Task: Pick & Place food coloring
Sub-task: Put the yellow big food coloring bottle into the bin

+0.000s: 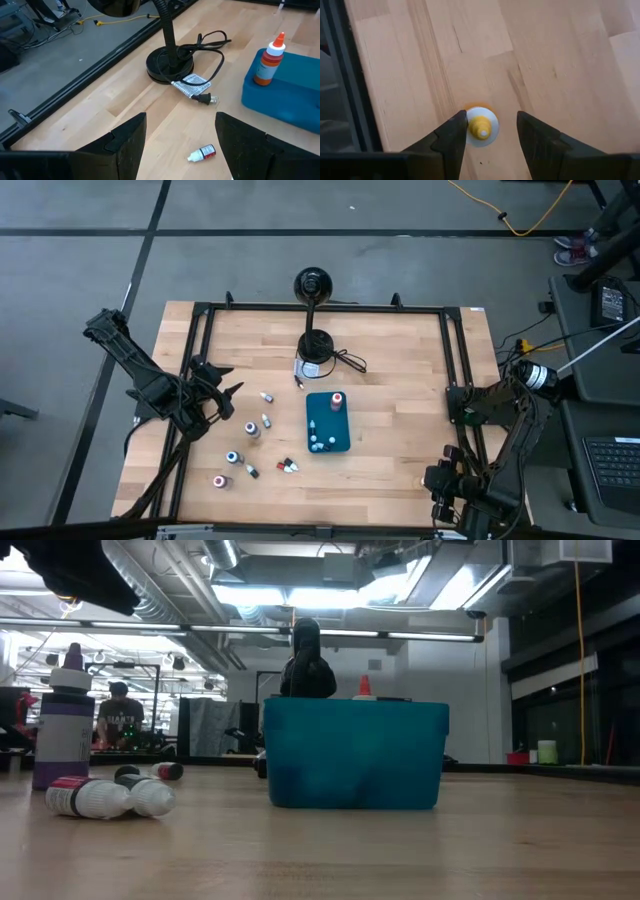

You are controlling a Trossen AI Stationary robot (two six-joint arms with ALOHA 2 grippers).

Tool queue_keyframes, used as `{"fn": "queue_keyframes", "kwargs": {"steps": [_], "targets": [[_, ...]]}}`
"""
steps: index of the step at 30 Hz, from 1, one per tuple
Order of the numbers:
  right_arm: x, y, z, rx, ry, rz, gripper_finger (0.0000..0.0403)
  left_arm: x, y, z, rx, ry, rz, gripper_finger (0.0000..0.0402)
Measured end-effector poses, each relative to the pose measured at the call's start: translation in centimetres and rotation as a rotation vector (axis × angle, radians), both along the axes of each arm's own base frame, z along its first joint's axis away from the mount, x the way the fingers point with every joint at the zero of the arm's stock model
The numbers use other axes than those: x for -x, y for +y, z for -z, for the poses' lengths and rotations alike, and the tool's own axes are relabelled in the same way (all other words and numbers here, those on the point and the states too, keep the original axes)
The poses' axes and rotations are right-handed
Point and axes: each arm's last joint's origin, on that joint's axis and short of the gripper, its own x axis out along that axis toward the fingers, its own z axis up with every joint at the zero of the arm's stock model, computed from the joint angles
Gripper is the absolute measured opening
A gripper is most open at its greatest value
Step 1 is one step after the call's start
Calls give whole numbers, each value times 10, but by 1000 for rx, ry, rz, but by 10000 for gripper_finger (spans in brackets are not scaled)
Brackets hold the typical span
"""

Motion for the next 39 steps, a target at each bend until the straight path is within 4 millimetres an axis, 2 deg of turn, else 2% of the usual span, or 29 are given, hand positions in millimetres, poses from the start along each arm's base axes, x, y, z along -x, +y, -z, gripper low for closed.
{"fn": "queue_keyframes", "kwargs": {"steps": [7, 12, 24, 33, 39], "targets": [[-2, 7, -2, -73, 18, -3, 177, 0, 0, 0, 13, 0, -2, 231], [-3, 6, -1, -63, 70, -52, 181, 0, -1, 0, 36, -11, -12, 231], [-1, -2, -1, 20, 116, -65, 255, 0, -1, 1, 48, -4, -11, 231], [-3, -5, -2, 83, 16, -63, 254, 0, -1, 1, 52, 0, -9, 231], [-5, -9, -4, 104, -44, 4, 253, 0, -1, 1, 57, 5, -8, 231]]}}
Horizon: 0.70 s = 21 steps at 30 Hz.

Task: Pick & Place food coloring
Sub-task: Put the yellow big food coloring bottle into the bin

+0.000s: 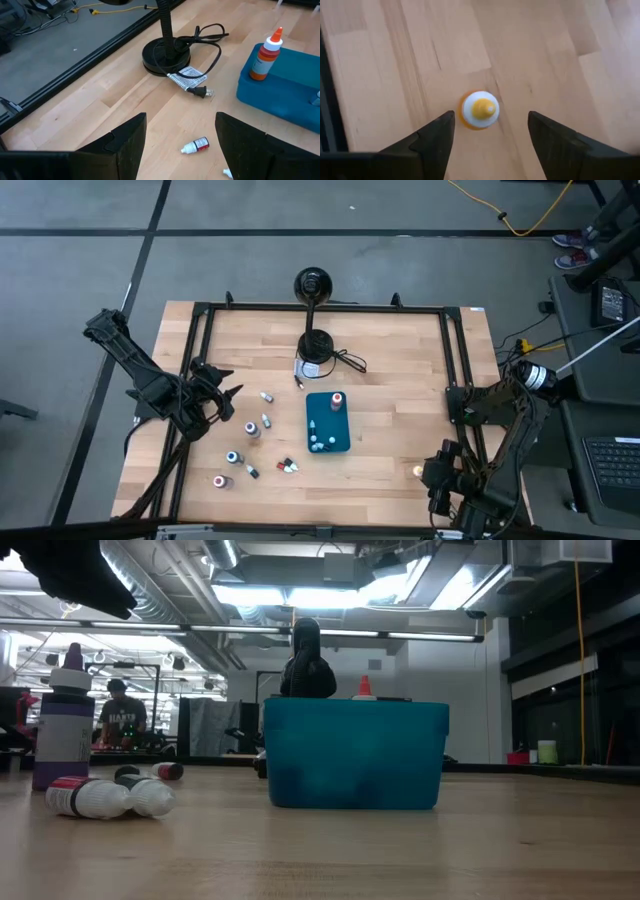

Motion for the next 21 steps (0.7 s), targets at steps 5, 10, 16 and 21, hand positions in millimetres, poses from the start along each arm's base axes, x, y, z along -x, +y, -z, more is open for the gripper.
{"fn": "queue_keyframes", "kwargs": {"steps": [5, 10, 16, 21], "targets": [[-2, -2, 9, -20, 4, 17, 252, 0, 0, 0, 0, 0, 0, 231], [-4, -8, 25, -22, -5, 32, 252, 0, 0, 0, 5, 4, 1, 231], [-5, -10, 32, -23, -6, 37, 252, 0, -1, 1, 31, 27, 10, 231], [-7, -7, 27, -37, -24, 36, 252, 0, -1, 1, 31, 27, 9, 231]]}}
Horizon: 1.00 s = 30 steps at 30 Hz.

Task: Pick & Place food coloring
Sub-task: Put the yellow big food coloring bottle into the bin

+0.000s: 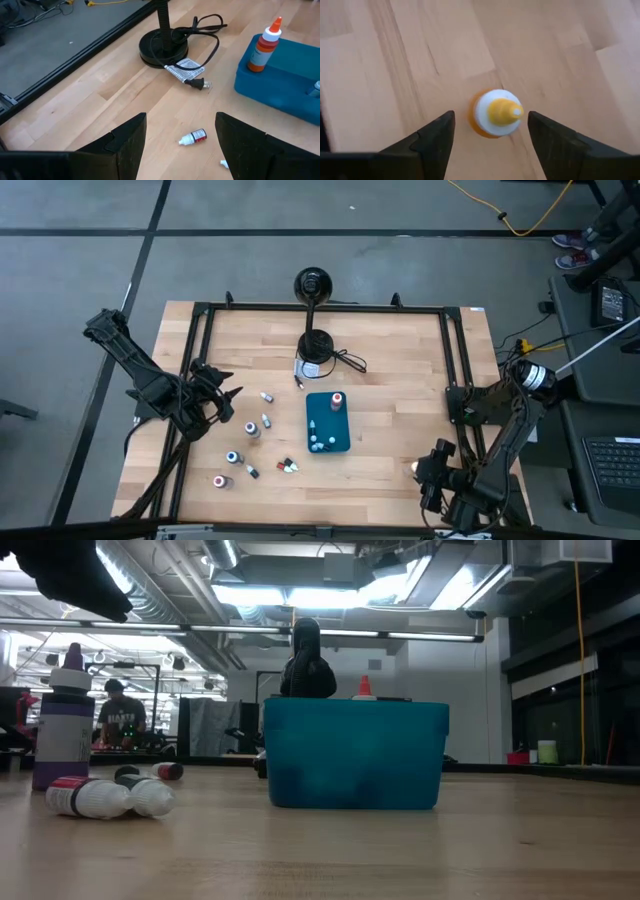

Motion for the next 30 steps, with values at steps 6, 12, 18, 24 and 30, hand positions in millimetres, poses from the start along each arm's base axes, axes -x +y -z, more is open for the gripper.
{"fn": "queue_keyframes", "kwargs": {"steps": [6, 12, 18, 24, 30], "targets": [[0, 0, 0, 1, -2, 0, 252, 0, 0, 0, 1, 0, 0, 231], [-1, -1, 0, 15, -25, -1, 252, 0, 0, 0, 1, 0, 0, 231], [-1, -1, 0, 15, -26, 1, 250, 0, 0, 0, 1, 0, 0, 231], [-1, 0, 0, 4, -26, 2, 203, 0, 0, 0, 2, 1, 0, 231], [-2, 2, -1, -21, -39, 3, 126, 0, 0, 0, 2, 1, 0, 231]]}}
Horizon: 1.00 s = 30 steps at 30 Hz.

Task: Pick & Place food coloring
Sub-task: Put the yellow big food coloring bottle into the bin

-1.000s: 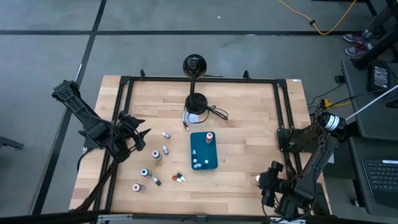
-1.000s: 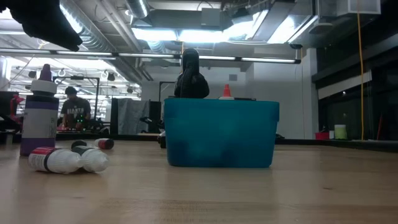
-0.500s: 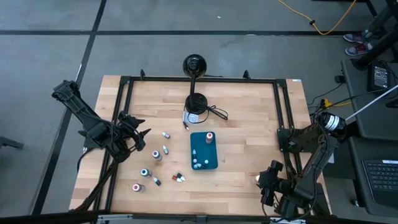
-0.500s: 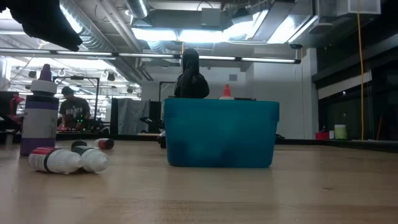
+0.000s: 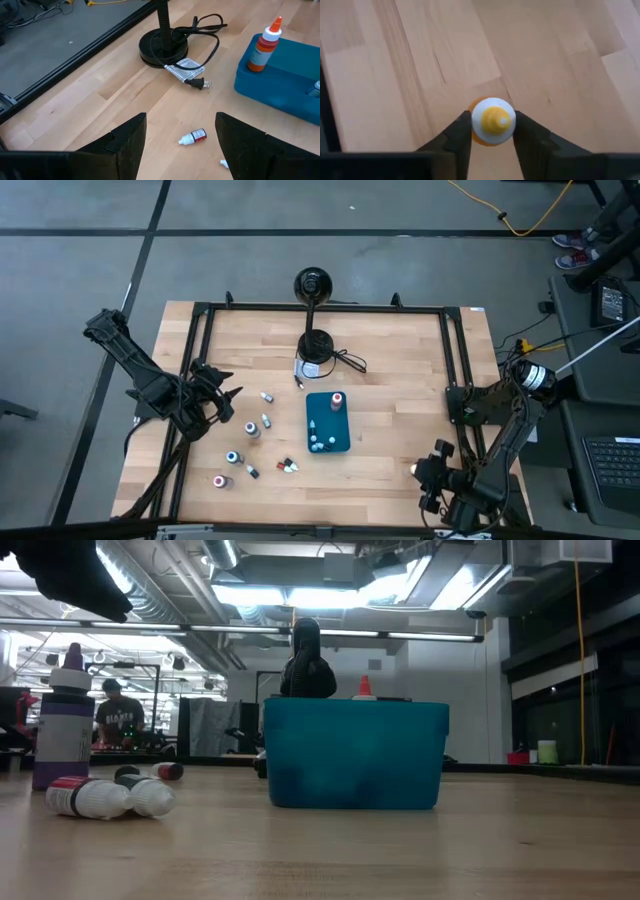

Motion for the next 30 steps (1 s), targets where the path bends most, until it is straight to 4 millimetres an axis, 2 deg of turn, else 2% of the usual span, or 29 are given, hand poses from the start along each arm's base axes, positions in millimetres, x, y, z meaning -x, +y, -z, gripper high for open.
{"fn": "queue_keyframes", "kwargs": {"steps": [6, 11, 16, 22, 30], "targets": [[-4, 1, -2, -10, -24, 8, 118, 0, 0, 0, 5, -4, -4, 231], [-23, -3, -22, 24, -11, -9, 118, -1, -1, 1, 0, 4, -6, 231], [-61, -17, -57, 93, 16, -106, 118, -5, -5, 4, -5, 19, -4, 231], [-116, -51, -97, 146, -13, -202, 118, -9, -9, 8, -1, 43, 0, 231], [-179, -100, -113, 106, -142, -350, 118, -12, -12, 10, -10, 51, 2, 231]]}}
